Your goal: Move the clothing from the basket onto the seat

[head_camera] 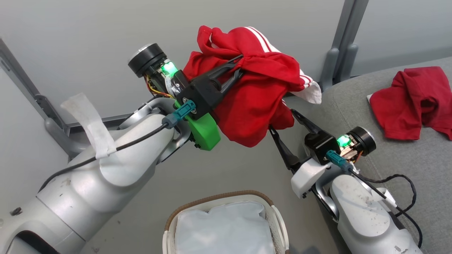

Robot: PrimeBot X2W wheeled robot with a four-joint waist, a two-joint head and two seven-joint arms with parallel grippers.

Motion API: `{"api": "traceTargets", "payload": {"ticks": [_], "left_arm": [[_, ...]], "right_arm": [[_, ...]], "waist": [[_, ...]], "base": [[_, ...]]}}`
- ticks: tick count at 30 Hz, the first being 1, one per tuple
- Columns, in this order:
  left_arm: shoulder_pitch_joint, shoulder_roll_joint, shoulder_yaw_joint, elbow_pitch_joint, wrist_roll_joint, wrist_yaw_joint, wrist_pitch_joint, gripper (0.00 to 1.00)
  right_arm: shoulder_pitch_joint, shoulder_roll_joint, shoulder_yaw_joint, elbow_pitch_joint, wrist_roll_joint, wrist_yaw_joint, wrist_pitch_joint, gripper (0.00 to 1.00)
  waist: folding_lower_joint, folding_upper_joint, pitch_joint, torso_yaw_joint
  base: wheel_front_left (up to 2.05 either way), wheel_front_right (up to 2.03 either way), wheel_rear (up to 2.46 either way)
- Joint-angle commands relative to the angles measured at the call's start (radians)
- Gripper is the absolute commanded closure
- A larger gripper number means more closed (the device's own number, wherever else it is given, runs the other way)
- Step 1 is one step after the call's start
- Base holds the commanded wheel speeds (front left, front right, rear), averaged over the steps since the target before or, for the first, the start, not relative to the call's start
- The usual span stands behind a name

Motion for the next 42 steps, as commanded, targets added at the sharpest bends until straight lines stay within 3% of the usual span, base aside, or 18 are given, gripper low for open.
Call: {"api": "traceTargets", "payload": {"ticks": [1, 9, 10, 12, 13, 14, 27, 28, 29, 30, 42], "left_arm": [[-0.009, -0.002, -0.004, -0.004, -0.005, -0.001, 0.000, 1.00], [0.013, -0.014, -0.025, -0.016, -0.033, -0.002, -0.001, 1.00], [0.017, -0.012, -0.027, -0.014, -0.038, -0.002, -0.001, 1.00], [0.027, -0.012, -0.030, -0.009, -0.046, -0.002, -0.001, 1.00], [0.029, -0.011, -0.031, -0.007, -0.047, -0.002, -0.002, 1.00], [0.033, -0.011, -0.031, -0.004, -0.053, -0.002, -0.002, 1.00], [0.122, 0.000, -0.002, 0.074, -0.119, 0.017, -0.009, 1.00], [0.130, -0.002, 0.004, 0.078, -0.124, 0.021, -0.010, 0.82], [0.147, -0.006, 0.015, 0.085, -0.138, 0.026, -0.011, 0.53], [0.163, -0.011, 0.024, 0.090, -0.152, 0.025, -0.009, 0.00], [0.390, -0.091, 0.168, 0.097, -0.163, 0.057, -0.009, 0.00]], "right_arm": [[-0.020, -0.008, 0.004, 0.017, 0.006, -0.001, -0.005, 0.00], [-0.091, -0.015, 0.113, 0.053, 0.065, -0.001, -0.005, 0.00], [-0.098, -0.018, 0.129, 0.055, 0.074, -0.001, -0.005, 0.11], [-0.110, -0.021, 0.162, 0.059, 0.088, -0.001, -0.005, 0.85], [-0.113, -0.023, 0.175, 0.062, 0.094, -0.001, -0.005, 0.96], [-0.119, -0.026, 0.186, 0.064, 0.101, -0.001, -0.005, 1.00], [-0.094, -0.039, 0.175, 0.016, 0.114, -0.001, -0.005, 1.00], [-0.094, -0.038, 0.168, 0.011, 0.112, -0.001, -0.005, 1.00], [-0.091, -0.036, 0.157, 0.005, 0.110, -0.001, -0.005, 1.00], [-0.089, -0.035, 0.152, 0.002, 0.108, -0.001, -0.005, 1.00], [-0.065, -0.021, -0.008, -0.035, 0.069, -0.001, -0.005, 1.00]], "waist": [[0.0001, 0.0000, -0.002, 0.010], [0.0001, 0.0000, -0.004, 0.028], [0.0001, 0.0000, -0.004, 0.028], [0.0001, 0.0000, -0.003, 0.027], [0.0001, 0.0000, -0.003, 0.027], [0.0001, 0.0000, -0.003, 0.026], [0.0001, 0.0000, 0.007, 0.005], [0.0001, 0.0000, 0.008, 0.003], [0.0001, 0.0000, 0.010, 0.000], [0.0001, 0.0000, 0.011, -0.002], [0.0001, 0.0000, 0.028, -0.016]], "base": [[0.00, 0.00, 0.00], [0.00, 0.00, 0.00], [0.00, 0.00, 0.00], [0.00, 0.00, 0.00], [0.00, 0.00, 0.00], [0.00, 0.00, 0.00], [0.00, 0.00, 0.00], [0.00, 0.00, 0.00], [0.00, 0.00, 0.00], [0.00, 0.00, 0.00], [0.00, 0.00, 0.00]]}}
